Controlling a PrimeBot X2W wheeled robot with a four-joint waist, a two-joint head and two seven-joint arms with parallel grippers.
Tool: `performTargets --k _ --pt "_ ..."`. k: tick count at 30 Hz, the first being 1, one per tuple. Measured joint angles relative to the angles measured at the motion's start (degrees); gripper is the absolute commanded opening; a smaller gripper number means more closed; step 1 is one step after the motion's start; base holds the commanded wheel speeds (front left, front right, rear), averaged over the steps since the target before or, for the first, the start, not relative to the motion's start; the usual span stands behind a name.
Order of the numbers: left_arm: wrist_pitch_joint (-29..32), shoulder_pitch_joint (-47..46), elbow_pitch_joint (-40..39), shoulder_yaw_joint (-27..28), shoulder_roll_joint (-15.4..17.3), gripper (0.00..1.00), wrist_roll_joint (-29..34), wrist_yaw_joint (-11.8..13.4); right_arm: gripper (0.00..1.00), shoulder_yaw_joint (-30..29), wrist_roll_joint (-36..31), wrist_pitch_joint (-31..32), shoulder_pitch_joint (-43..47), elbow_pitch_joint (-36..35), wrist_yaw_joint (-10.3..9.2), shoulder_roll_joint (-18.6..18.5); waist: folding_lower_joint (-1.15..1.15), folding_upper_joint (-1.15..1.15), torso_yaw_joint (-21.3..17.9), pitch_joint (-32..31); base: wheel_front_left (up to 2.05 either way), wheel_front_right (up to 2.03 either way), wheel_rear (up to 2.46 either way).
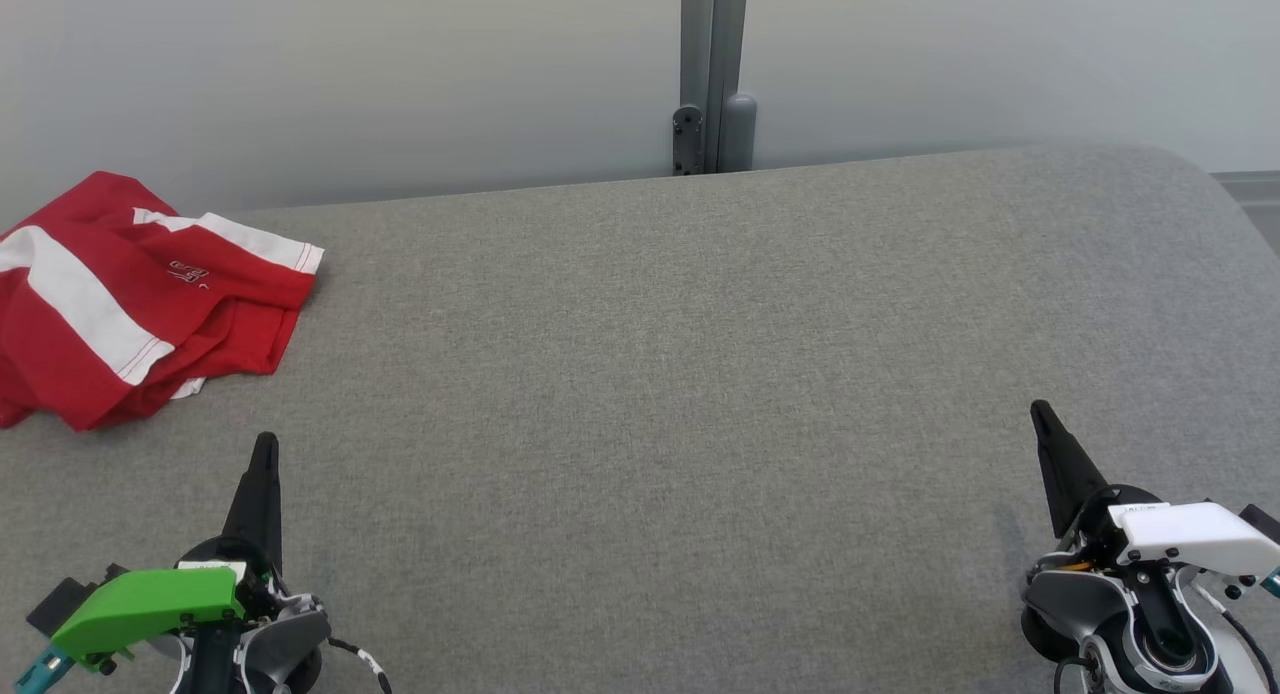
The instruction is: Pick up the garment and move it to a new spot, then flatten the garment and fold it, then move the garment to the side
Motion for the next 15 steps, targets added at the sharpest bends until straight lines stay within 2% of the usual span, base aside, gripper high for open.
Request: performTargets --k 15 --pt "0.0 0.0 0.0 0.0 0.0 0.0 0.0 0.0 0.0 0.0 0.0 0.0 0.0 0.0 0.01 0.0 0.0 0.0 0.0 0.0 0.0 0.0 0.0"
